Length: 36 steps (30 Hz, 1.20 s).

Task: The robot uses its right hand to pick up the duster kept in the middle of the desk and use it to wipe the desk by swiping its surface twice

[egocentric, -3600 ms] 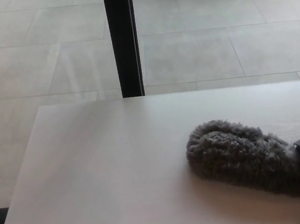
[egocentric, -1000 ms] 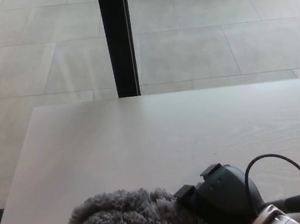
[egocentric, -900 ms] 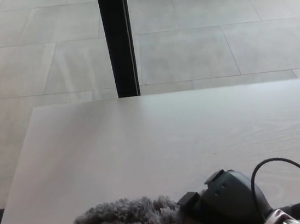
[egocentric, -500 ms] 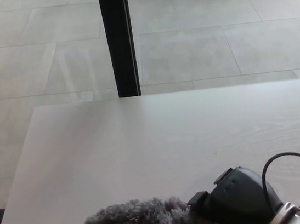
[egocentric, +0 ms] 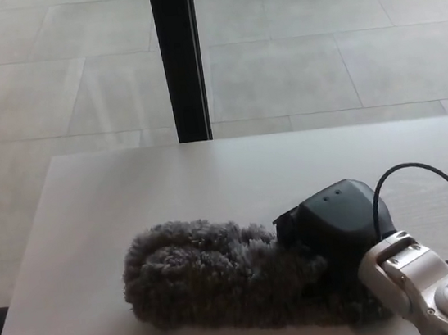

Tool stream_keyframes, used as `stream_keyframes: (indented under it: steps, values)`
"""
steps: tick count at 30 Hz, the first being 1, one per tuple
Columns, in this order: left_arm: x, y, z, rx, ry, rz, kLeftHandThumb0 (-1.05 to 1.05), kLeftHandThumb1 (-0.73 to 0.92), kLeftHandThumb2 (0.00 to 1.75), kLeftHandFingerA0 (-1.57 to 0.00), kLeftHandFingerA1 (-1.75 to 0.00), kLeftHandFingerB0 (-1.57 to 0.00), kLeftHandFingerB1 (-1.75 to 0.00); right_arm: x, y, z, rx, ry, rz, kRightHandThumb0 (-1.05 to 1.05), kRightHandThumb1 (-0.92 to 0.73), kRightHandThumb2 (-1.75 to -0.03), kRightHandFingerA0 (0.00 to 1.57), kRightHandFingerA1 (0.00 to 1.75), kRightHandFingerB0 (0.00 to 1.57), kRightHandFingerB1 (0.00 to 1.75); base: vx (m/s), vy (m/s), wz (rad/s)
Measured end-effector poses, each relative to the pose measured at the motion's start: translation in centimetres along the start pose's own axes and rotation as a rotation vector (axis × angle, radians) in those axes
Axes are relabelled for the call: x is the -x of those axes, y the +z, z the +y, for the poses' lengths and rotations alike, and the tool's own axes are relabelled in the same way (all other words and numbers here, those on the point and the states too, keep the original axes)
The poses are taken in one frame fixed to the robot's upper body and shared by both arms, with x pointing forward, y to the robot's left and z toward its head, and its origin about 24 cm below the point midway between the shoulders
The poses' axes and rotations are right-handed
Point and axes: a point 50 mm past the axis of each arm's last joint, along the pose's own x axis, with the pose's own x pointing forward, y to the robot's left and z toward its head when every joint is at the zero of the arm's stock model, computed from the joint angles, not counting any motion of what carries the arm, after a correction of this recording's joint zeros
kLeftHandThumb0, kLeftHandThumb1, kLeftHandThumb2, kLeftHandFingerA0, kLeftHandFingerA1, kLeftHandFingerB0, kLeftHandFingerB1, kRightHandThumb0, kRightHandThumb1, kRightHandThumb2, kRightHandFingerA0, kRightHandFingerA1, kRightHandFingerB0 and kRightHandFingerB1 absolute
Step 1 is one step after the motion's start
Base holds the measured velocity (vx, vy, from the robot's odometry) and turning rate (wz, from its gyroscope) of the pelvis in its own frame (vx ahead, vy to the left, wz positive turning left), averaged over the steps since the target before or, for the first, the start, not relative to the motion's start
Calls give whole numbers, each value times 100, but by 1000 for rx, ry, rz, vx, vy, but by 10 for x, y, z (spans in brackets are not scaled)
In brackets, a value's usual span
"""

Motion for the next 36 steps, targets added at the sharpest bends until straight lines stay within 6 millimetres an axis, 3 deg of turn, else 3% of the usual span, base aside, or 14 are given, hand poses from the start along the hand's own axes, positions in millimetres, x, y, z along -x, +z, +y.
stream_keyframes:
  steps: [4, 7, 11, 13, 19, 20, 23, 25, 28, 32, 36]
  values:
    - [-1, -2, -2, 15, -8, -2, -72, 90, 66, -43, -58, -35, -44, 5, -20, 6, 39, 39, 48, -28, -48, -58, 95, 163, 92, 68, 0, 0, 0]
    - [1, -4, -1, 15, -6, 0, -69, 91, 67, -44, -56, -35, -44, 14, -52, 11, 109, 70, 109, -28, -51, -55, 90, 155, 87, 60, 0, 0, 0]
    - [2, -6, 0, 17, -2, 2, -71, 89, 66, -41, -58, -35, -44, 26, -96, 11, 186, 104, 222, -26, -50, -57, 85, 159, 81, 64, 0, 0, 0]
    - [2, -6, 0, 25, -1, -2, -71, 90, 67, -42, -57, -36, -44, 34, -114, 11, 210, 117, 274, -30, -49, -55, 87, 155, 85, 56, 0, 0, 0]
    - [2, -8, 0, 30, -6, 3, -72, 90, 66, -41, -59, -36, -44, 65, -159, 19, 272, 162, 419, -30, -50, -58, 88, 160, 85, 63, 0, 0, 0]
    - [2, -9, 0, 31, -7, 3, -70, 91, 67, -39, -58, -34, -44, 70, -165, 20, 280, 166, 439, -29, -50, -58, 87, 151, 83, 64, 0, 0, 0]
    - [3, -11, 1, 35, -8, 6, -71, 91, 67, -40, -57, -33, -44, 88, -183, 23, 301, 195, 513, -30, -50, -55, 91, 148, 86, 61, 0, 0, 0]
    - [3, -12, 1, 36, -9, 7, -71, 91, 67, -42, -58, -35, -44, 98, -192, 26, 305, 203, 553, -32, -50, -58, 87, 156, 83, 58, 0, 0, 0]
    - [4, -12, 2, 41, -9, 5, -70, 91, 67, -42, -57, -36, -43, 108, -198, 30, 302, 209, 596, -33, -51, -55, 89, 152, 86, 56, 0, 0, 0]
    - [4, -12, 2, 43, -11, 2, -70, 91, 66, -41, -60, -36, -45, 113, -199, 32, 301, 197, 613, -28, -47, -57, 88, 160, 86, 64, 0, 0, 0]
    - [4, -12, 1, 42, -12, 2, -71, 91, 67, -40, -59, -34, -44, 115, -197, 36, 281, 183, 618, -30, -51, -58, 84, 155, 82, 65, 0, 0, 0]
